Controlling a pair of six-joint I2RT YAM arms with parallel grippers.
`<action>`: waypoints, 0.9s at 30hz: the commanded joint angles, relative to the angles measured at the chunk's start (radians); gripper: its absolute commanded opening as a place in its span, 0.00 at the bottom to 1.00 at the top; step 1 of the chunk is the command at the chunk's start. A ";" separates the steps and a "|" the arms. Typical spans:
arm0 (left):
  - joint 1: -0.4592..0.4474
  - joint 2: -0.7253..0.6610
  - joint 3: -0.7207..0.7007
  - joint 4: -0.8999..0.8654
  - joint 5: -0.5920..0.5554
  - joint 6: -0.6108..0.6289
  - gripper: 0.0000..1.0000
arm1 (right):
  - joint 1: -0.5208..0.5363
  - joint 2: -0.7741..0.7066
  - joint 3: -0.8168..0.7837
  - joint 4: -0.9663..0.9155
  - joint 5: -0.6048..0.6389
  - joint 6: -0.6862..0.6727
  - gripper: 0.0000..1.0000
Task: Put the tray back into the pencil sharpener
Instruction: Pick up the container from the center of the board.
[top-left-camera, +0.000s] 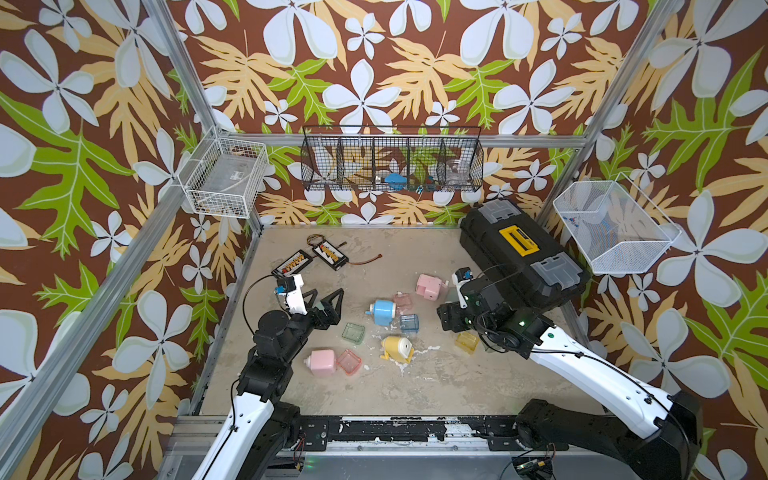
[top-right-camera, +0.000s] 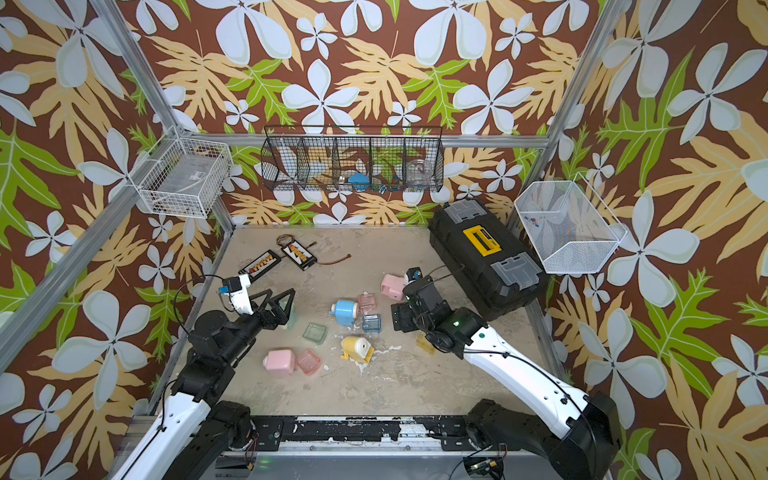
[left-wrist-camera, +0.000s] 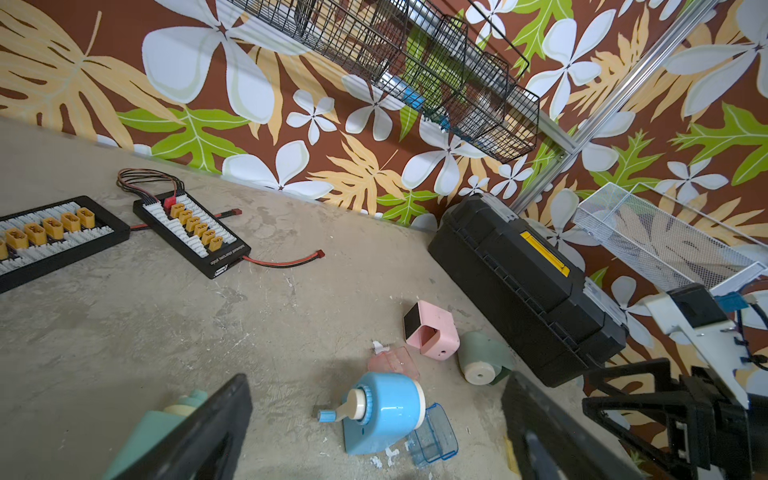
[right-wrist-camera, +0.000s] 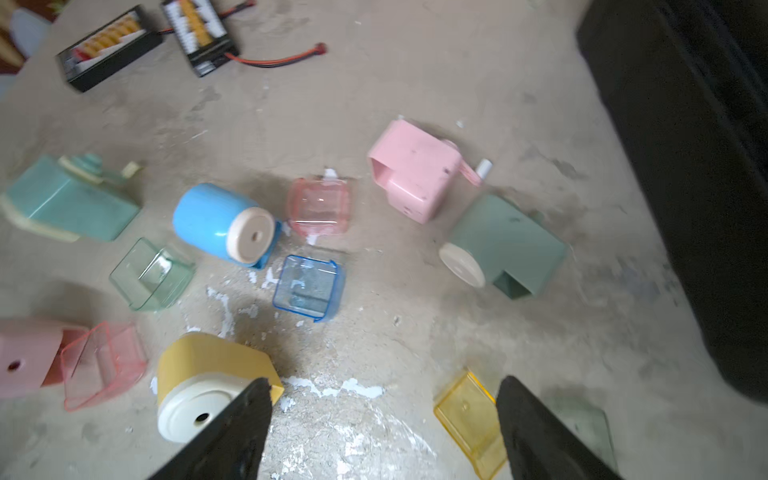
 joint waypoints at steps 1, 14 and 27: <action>0.000 0.030 0.021 0.004 0.004 0.044 0.96 | -0.005 -0.036 -0.032 -0.169 0.152 0.306 0.83; 0.001 0.023 0.001 0.001 0.018 0.028 0.95 | -0.220 -0.019 -0.229 -0.102 -0.073 0.472 0.70; 0.000 0.015 0.014 -0.005 0.016 0.036 0.95 | -0.261 0.056 -0.324 0.045 -0.141 0.529 0.54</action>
